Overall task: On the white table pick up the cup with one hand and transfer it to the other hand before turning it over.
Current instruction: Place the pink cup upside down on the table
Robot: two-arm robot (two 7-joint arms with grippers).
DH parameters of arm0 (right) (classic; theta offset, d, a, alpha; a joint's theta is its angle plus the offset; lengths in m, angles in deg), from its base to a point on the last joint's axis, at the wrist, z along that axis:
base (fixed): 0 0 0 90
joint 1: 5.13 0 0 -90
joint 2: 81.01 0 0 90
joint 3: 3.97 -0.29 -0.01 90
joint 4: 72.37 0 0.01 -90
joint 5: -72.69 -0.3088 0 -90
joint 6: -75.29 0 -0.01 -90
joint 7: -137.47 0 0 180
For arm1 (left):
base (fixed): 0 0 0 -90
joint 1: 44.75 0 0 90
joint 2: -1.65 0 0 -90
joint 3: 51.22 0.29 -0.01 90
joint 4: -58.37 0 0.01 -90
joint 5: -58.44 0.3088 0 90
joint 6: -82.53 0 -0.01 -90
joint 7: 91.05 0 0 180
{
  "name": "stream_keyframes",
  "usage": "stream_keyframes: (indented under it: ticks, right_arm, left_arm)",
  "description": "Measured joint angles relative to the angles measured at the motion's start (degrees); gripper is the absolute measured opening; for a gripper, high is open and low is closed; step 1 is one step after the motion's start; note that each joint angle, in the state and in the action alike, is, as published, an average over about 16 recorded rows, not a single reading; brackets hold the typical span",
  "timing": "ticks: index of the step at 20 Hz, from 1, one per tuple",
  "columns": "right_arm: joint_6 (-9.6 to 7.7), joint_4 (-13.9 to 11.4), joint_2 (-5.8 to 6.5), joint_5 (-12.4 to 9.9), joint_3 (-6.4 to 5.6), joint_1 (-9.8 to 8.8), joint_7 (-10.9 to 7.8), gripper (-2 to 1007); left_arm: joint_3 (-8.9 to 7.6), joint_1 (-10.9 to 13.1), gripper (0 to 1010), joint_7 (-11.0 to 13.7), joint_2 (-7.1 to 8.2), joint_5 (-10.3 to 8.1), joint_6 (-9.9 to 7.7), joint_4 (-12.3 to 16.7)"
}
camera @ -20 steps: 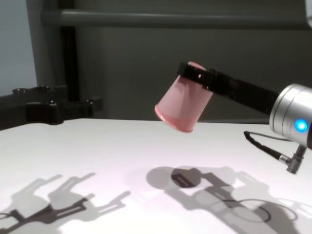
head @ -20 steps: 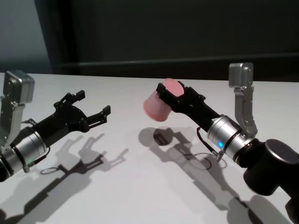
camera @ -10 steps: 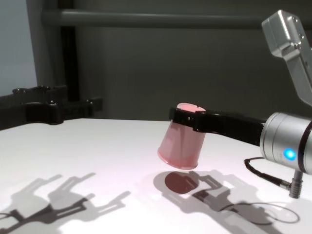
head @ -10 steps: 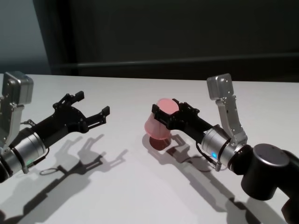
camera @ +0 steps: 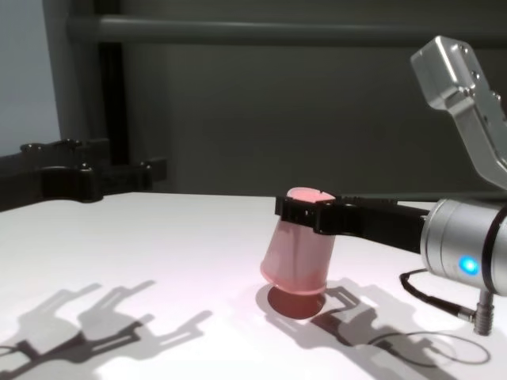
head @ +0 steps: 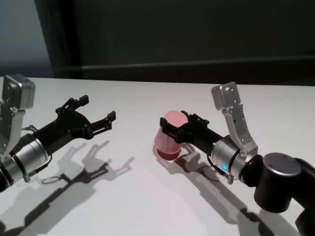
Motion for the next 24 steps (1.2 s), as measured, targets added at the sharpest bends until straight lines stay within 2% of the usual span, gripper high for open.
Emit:
stream_keyframes:
  ticks: [12, 18, 24]
  right_arm:
    - [-3.14, 0.1, -0.16, 2.2, 0.01, 0.05, 0.09, 730]
    - [-3.68, 0.1, -0.28, 2.4, -0.17, 0.01, -0.04, 742]
    - [-3.65, 0.1, -0.3, 2.3, -0.23, -0.01, -0.1, 821]
  left_arm:
    - [0.0, 0.0, 1001, 0.0, 0.0, 0.0, 0.0, 0.0]
    - [0.0, 0.0, 1001, 0.0, 0.0, 0.0, 0.0, 0.0]
    - [0.0, 0.0, 1001, 0.0, 0.0, 0.0, 0.0, 0.0]
